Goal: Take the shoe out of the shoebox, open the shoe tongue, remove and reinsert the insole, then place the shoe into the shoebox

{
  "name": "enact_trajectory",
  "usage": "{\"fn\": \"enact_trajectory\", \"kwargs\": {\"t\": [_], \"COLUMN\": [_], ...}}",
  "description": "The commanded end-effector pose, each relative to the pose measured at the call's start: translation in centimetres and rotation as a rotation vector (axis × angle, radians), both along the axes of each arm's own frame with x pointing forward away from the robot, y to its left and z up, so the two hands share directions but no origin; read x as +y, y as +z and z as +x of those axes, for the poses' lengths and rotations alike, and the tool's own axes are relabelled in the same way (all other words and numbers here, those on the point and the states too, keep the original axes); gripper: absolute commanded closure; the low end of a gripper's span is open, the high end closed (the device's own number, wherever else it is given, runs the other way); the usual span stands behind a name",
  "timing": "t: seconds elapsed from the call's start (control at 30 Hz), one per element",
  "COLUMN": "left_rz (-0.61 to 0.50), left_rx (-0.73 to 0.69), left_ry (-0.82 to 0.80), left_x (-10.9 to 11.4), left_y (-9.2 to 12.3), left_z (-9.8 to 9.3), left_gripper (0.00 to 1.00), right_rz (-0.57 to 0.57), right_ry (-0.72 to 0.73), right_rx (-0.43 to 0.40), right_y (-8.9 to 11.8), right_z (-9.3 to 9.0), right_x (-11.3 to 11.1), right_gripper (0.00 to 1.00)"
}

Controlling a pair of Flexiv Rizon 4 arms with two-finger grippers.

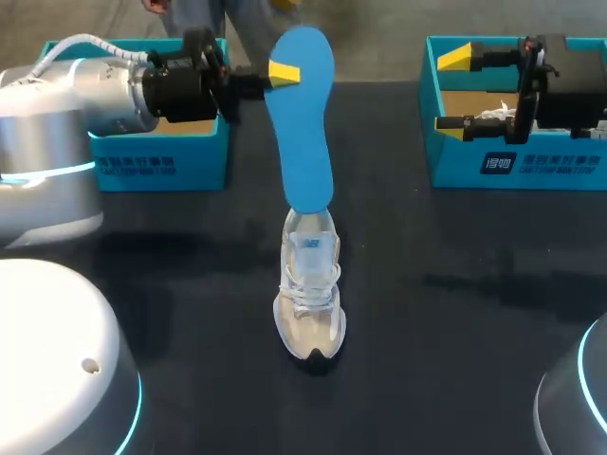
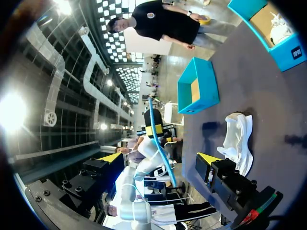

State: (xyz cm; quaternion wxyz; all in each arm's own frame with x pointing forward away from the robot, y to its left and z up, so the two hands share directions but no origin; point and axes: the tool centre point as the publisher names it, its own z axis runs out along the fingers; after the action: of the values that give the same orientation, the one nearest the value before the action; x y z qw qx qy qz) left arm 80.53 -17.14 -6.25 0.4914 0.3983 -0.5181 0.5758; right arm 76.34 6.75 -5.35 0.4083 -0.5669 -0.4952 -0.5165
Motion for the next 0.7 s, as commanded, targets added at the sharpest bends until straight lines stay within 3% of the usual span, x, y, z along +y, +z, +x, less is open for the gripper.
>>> {"fn": "enact_trajectory", "kwargs": {"t": [0.03, 0.13, 0.43, 0.7], "left_rz": [0.007, 0.015, 0.015, 0.015], "left_rx": [0.005, 0.005, 0.005, 0.005], "left_ry": [0.004, 0.003, 0.003, 0.003], "left_x": [-0.2, -0.3, -0.3, -0.3], "left_y": [0.0, 0.0, 0.0, 0.0], "left_z": [-0.3, -0.3, -0.3, -0.3], "left_gripper": [1.0, 1.0, 1.0, 1.0], "right_rz": [-0.001, -0.001, -0.347, -0.569], "right_ry": [-0.002, -0.002, -0.018, -0.034], "right_rx": [0.001, 0.001, -0.007, 0.0], "right_y": [0.0, 0.0, 2.9, 4.3], "right_z": [0.1, 0.1, -0.2, -0.1], "right_x": [0.2, 0.2, 2.8, 5.1], "right_gripper": [0.0, 0.0, 0.0, 0.0]}}
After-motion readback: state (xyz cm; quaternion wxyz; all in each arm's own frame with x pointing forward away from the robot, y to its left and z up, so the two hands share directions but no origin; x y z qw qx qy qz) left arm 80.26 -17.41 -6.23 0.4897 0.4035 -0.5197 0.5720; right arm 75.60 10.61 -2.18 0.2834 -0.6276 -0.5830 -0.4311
